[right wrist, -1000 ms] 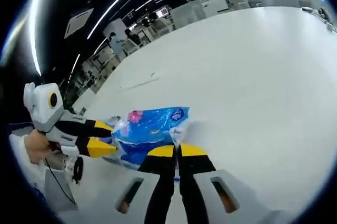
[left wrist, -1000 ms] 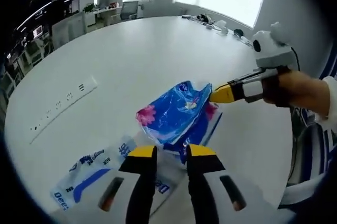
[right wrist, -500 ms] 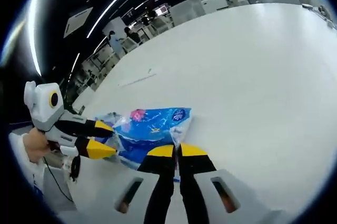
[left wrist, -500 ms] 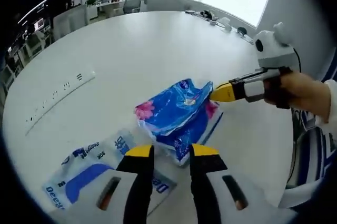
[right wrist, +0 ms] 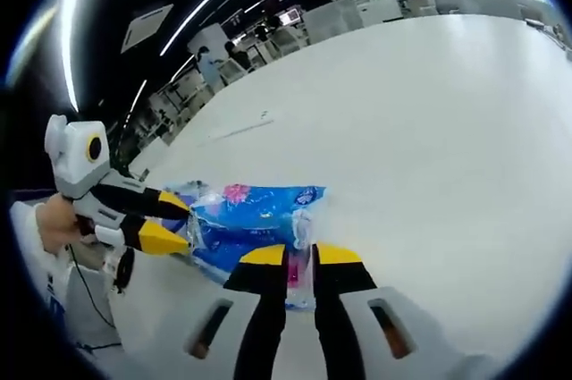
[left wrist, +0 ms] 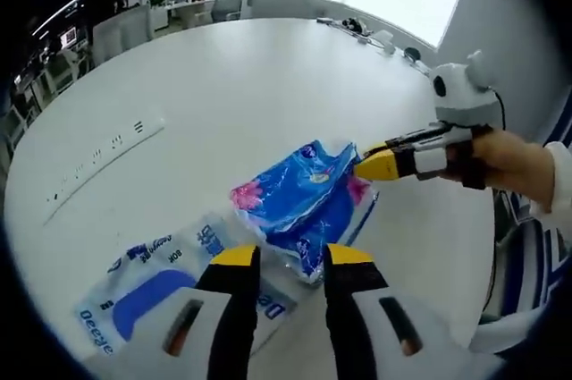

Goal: Arrange the tabletop items into an orderly group along one side of the table until the central work area is clear of visible clutter.

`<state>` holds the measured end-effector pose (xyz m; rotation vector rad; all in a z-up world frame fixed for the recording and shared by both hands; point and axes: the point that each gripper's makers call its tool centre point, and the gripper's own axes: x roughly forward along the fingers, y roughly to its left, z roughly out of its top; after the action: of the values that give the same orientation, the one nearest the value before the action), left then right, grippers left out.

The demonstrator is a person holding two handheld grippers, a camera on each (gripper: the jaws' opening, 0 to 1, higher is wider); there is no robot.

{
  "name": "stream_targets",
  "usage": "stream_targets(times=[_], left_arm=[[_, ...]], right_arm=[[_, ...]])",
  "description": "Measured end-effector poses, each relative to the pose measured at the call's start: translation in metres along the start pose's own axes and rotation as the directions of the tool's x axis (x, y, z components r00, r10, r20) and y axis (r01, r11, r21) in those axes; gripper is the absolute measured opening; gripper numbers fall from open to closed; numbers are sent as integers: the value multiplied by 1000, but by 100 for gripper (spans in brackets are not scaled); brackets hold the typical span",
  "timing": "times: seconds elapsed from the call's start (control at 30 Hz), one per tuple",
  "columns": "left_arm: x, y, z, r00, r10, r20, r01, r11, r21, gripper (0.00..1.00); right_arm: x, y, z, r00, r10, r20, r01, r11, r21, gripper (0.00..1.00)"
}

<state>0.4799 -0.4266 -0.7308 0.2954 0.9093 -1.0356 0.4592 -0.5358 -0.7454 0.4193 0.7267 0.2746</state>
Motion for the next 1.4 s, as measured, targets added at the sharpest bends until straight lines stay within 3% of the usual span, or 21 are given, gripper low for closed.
stream_targets(times=[0.17,0.37,0.57,0.73,0.83,0.9,1.13,1.3,1.4], left_arm=[[-6,-2,-2,1000,12,-1,-12,1000,22,28],[-22,-4,1,999,34,41,-36,998,59,32],[-41,-2,1,995,43,88,-44,999,14,54],[-61,5,7,982,63,176,-59,998,-31,62],[-74,12,6,975,92,200,-79,994,-70,71],[-83,15,1,975,93,200,-76,993,-93,71],[-117,26,-14,967,113,229,-90,990,-110,75],[-142,28,-29,962,101,254,-63,986,-152,80],[-154,34,-36,958,117,262,-80,986,-146,82]], right_arm=[[-4,1,2,1000,8,18,-8,1000,2,13],[-18,1,7,997,24,79,-29,998,52,17],[-37,-3,4,996,-3,93,2,1000,15,35],[-50,6,3,996,-8,86,11,999,-33,46],[-53,10,0,998,-28,56,31,998,-59,65],[-55,15,-3,999,-35,32,37,998,-58,72],[-63,36,-1,1000,3,30,0,996,-87,77],[-68,41,0,999,20,32,-16,994,-111,79],[-71,43,-2,999,25,26,-22,993,-119,80]])
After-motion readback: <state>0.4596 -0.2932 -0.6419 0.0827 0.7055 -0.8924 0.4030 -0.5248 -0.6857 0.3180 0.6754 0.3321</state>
